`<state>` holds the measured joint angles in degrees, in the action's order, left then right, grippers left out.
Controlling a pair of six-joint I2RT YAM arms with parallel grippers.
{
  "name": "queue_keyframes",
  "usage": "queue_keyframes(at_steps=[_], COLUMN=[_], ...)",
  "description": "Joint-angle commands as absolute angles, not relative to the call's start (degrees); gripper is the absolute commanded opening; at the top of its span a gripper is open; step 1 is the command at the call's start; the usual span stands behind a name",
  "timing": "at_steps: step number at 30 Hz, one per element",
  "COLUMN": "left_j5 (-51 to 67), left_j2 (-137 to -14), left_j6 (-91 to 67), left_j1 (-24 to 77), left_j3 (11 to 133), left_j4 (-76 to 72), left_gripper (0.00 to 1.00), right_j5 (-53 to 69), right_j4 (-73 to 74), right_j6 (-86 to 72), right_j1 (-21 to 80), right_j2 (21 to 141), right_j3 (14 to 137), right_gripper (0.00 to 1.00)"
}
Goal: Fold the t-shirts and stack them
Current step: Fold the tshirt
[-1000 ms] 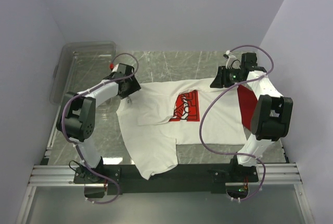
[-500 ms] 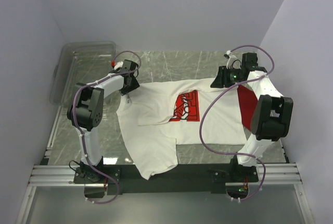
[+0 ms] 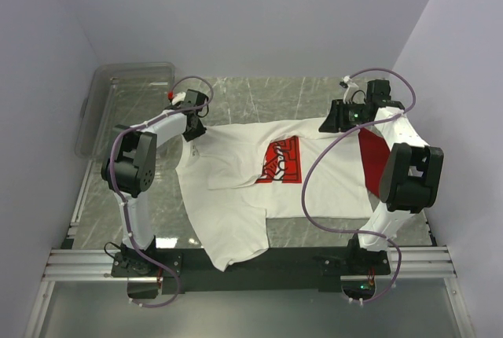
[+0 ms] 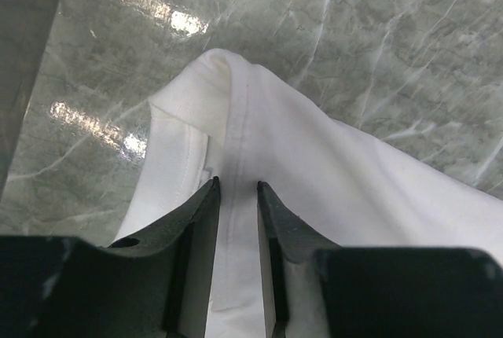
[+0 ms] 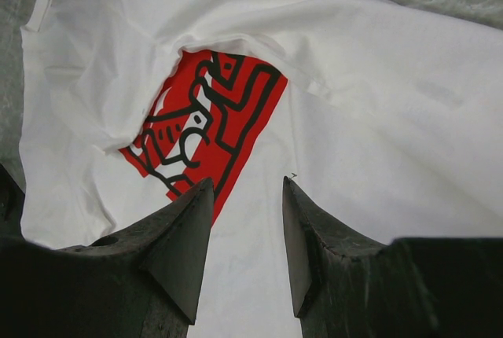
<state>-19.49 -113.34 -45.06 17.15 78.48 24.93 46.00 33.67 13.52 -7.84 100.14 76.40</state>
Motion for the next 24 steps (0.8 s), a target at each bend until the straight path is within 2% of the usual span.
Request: queue_keyframes(at_steps=[1,4,8,11,13,16,24], left_j5=[-20.39,-19.95,-19.07,-18.20,-17.93,-17.84,-19.42], left_j2=[-113.38,-113.47,-113.12,-113.55,-113.82,-113.91,-112.68], left_j6=[-43.86,-43.59,-43.42,-43.24,-43.33,-43.07,-40.09], left_j1=[16.79,16.70,16.52,16.26,16.26,16.17,15.82], left_j3=[80.51,80.42,79.28,78.93,78.84,79.01,80.95], left_j4=[25.23,25.05,24.44,24.17,24.08,24.17,25.13], left_gripper=[0.31,0.30,0.36,0.37,0.34,0.19,0.14], right_j5=[47.11,47.55,47.64,47.64,47.72,47.99,48.16], right_j4=[32.61,32.70,32.70,32.70,32.70,32.70,32.78], right_j6=[13.97,13.97,13.97,13.89,13.80,13.89,13.89], right_j1=[-8.52,-8.70,-8.88,-8.96,-9.05,-9.32,-9.58], right_j2=[98.44,98.52,98.53,98.53,98.44,98.44,98.44], right_j3=[76.64,76.64,76.73,76.73,76.73,76.73,76.73], right_gripper=[0.47,0.47,0.47,0.47,0.47,0.47,0.47])
